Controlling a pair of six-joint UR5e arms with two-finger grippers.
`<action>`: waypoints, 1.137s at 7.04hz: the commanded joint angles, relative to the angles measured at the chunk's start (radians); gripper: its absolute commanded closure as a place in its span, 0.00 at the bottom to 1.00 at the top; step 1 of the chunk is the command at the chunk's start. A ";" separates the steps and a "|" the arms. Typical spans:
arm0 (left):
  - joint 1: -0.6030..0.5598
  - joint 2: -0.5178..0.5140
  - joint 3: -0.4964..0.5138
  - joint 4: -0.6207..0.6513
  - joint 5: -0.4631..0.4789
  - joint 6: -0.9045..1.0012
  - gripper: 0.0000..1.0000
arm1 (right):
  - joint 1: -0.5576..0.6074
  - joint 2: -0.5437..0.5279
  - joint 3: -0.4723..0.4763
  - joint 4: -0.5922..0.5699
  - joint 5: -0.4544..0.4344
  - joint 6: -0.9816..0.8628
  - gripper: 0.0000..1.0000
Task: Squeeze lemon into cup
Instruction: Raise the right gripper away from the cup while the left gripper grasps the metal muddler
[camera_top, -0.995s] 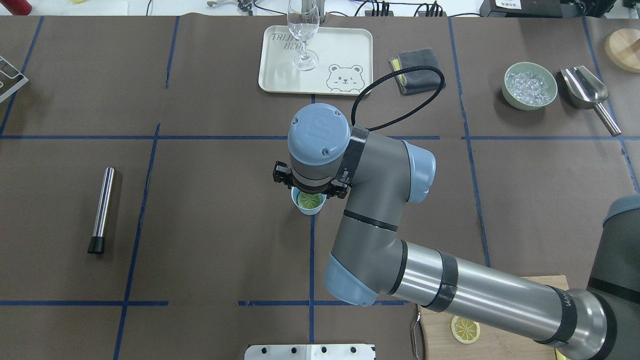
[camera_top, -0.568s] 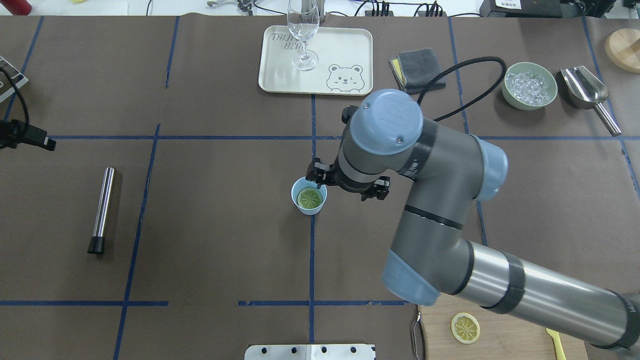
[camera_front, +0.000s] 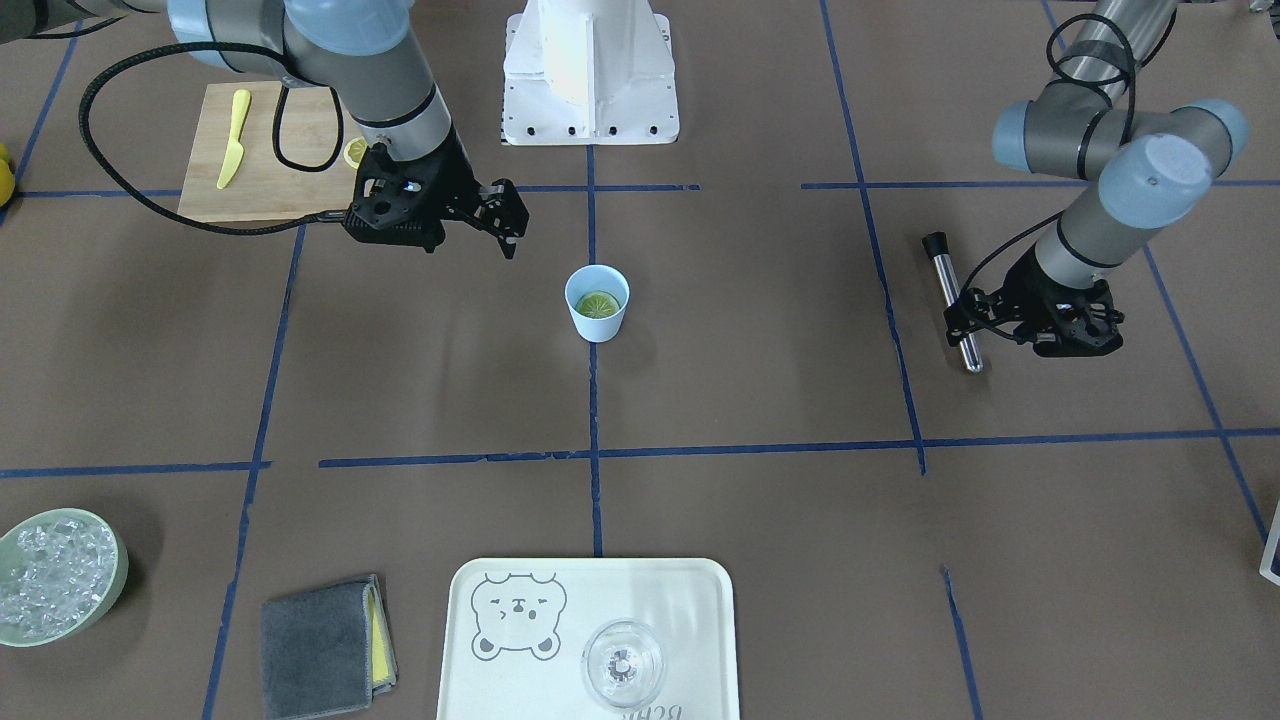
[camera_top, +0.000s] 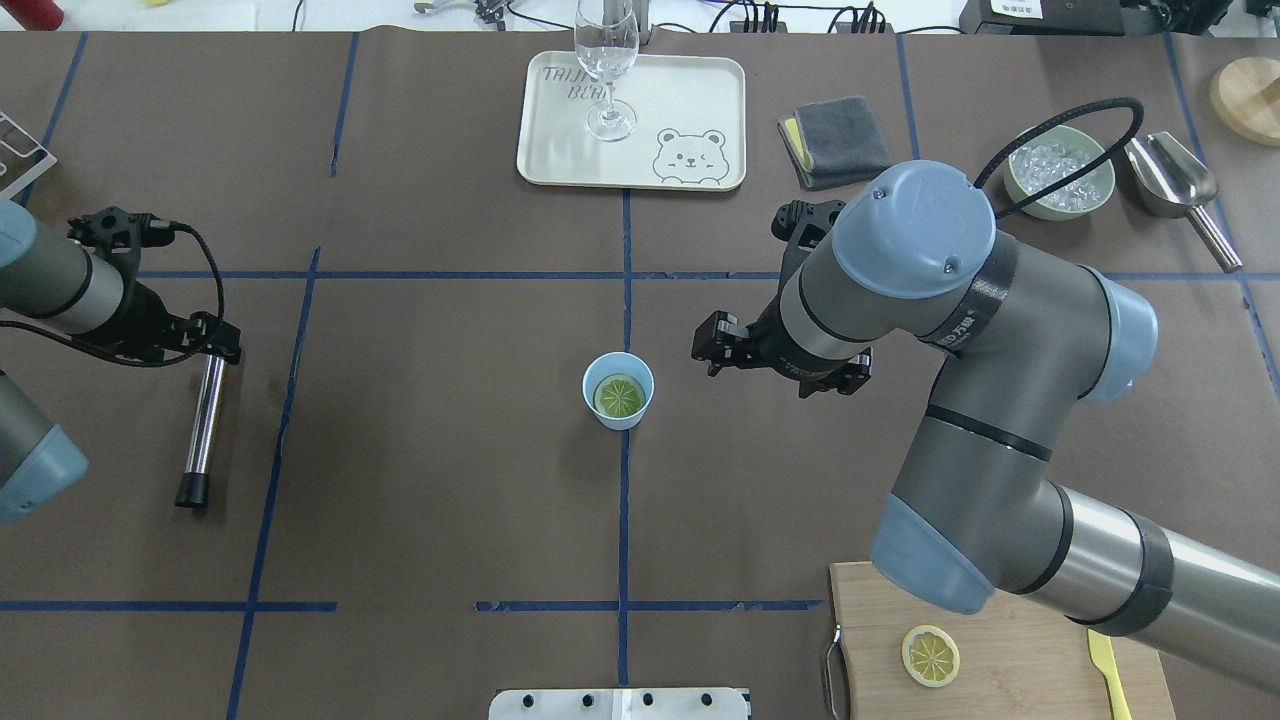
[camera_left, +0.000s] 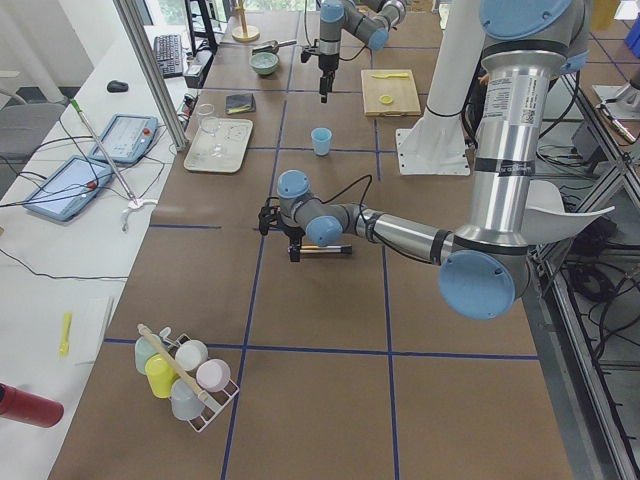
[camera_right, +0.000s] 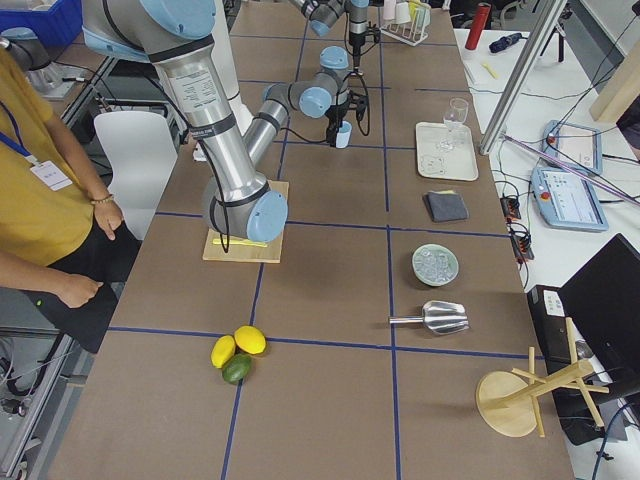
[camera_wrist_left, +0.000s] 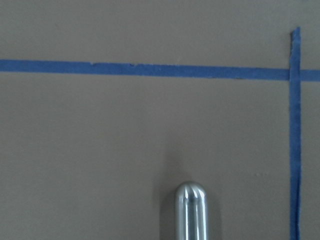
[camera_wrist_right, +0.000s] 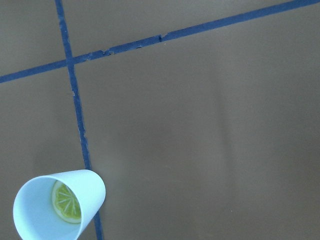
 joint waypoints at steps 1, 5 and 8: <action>0.020 -0.001 0.011 0.002 0.031 0.002 0.35 | 0.001 -0.005 0.003 0.000 0.000 -0.001 0.00; 0.020 -0.012 -0.042 0.040 0.015 0.002 1.00 | -0.002 -0.016 0.003 0.000 -0.001 0.000 0.00; 0.036 -0.107 -0.215 0.086 0.017 0.000 1.00 | 0.002 -0.020 0.030 0.000 0.002 0.000 0.00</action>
